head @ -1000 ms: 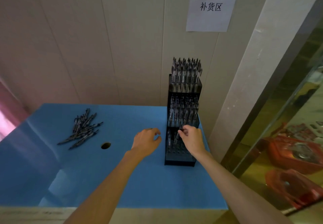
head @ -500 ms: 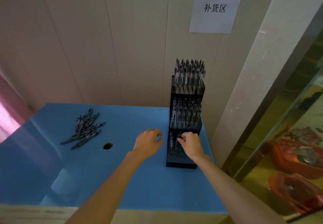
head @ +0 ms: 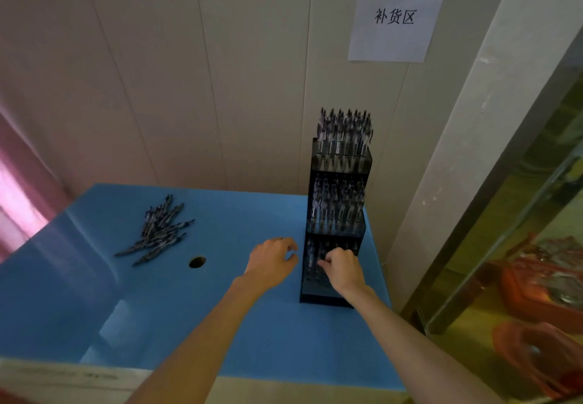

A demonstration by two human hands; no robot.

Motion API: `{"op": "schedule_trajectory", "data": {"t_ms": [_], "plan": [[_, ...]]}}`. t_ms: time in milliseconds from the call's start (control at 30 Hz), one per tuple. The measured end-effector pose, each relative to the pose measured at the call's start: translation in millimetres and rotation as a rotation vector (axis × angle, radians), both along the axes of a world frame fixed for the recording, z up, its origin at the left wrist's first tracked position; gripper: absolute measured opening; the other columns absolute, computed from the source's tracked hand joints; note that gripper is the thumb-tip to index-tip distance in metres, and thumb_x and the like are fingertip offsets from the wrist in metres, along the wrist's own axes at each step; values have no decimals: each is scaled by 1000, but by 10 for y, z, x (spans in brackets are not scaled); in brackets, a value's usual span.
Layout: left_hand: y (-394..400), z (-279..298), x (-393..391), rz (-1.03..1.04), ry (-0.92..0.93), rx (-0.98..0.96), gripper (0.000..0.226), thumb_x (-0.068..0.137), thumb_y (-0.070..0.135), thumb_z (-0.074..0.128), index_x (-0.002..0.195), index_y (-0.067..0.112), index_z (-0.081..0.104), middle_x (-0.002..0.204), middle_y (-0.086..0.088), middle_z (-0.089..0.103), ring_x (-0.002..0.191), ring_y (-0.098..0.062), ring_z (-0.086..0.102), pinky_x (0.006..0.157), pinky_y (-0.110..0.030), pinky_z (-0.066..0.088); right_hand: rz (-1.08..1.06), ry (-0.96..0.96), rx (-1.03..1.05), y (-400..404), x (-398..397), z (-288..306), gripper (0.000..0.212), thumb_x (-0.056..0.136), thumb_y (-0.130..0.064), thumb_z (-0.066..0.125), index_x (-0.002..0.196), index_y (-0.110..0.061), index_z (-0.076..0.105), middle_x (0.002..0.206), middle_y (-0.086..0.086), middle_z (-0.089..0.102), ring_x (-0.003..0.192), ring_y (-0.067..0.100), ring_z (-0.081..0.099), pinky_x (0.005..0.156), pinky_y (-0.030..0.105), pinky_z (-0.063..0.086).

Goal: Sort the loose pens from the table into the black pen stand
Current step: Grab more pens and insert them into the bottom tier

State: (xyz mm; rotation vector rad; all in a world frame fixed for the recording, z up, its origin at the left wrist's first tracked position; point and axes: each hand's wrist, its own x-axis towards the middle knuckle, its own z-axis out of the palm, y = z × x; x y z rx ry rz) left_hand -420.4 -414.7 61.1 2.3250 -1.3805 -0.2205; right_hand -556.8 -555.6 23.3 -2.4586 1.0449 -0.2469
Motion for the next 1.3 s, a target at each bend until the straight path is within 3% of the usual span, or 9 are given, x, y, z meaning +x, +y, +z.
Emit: {"op": "schedule_trajectory", "data": {"t_ms": [133,300,400,500,667,833,967,1133,1300], "plan": [[0,4,-25,15,-5,15,27,99,33,53,122,24,63,123,1,66,108,-18,62,86,-33,52,-6,27,15,11,-66,48,31,94,-27,67,73,-4,69,63,8,67,57,18,63,58,34,57],[33,57,-87,50,-37,7,29,99,34,52,124,24,61,121,1,66,107,-20,62,89,-37,50,66,-10,-74,71,-148,222,23,95,-26,62,77,-15,70,64,-1,66,58,13,61,58,36,58],[125,113,-132,94,-71,-19,31,99,35,52,127,25,61,117,1,67,103,-20,63,89,-37,49,145,-79,-99,153,-145,362,16,96,-28,61,89,-20,73,74,-6,70,64,10,63,60,35,58],[295,199,-164,156,-110,-25,35,100,37,51,132,26,58,123,1,64,111,-21,60,94,-40,47,229,-149,-111,275,-76,473,13,95,-27,61,99,-20,72,87,-7,72,76,11,67,64,30,56],[740,360,-158,280,-163,-25,40,102,38,49,141,27,52,140,2,55,127,-23,52,105,-44,40,359,-197,-117,568,198,573,27,98,-32,58,121,-18,64,116,-2,67,102,17,65,82,36,56],[1268,456,38,396,-179,-4,45,102,39,46,145,27,48,147,5,49,132,-21,47,108,-43,36,456,-195,-123,985,493,614,38,101,-34,55,135,-17,55,129,1,59,110,21,61,90,36,53],[1748,476,227,469,-177,8,47,102,42,46,148,28,44,151,6,45,138,-20,41,112,-43,32,498,-196,-111,1355,759,612,42,101,-35,54,139,-16,53,134,1,57,114,20,59,90,32,51],[2374,471,583,515,-146,18,50,101,44,46,149,29,42,151,5,44,137,-22,42,113,-46,33,519,-186,-94,1911,1193,579,44,103,-34,54,142,-16,49,138,3,54,118,22,57,96,38,50],[2994,483,1082,499,-137,0,46,100,42,48,145,30,46,145,5,49,133,-21,44,108,-43,36,495,-193,-88,2493,1686,592,45,102,-34,54,143,-15,48,138,3,53,111,22,61,94,38,52]]}}
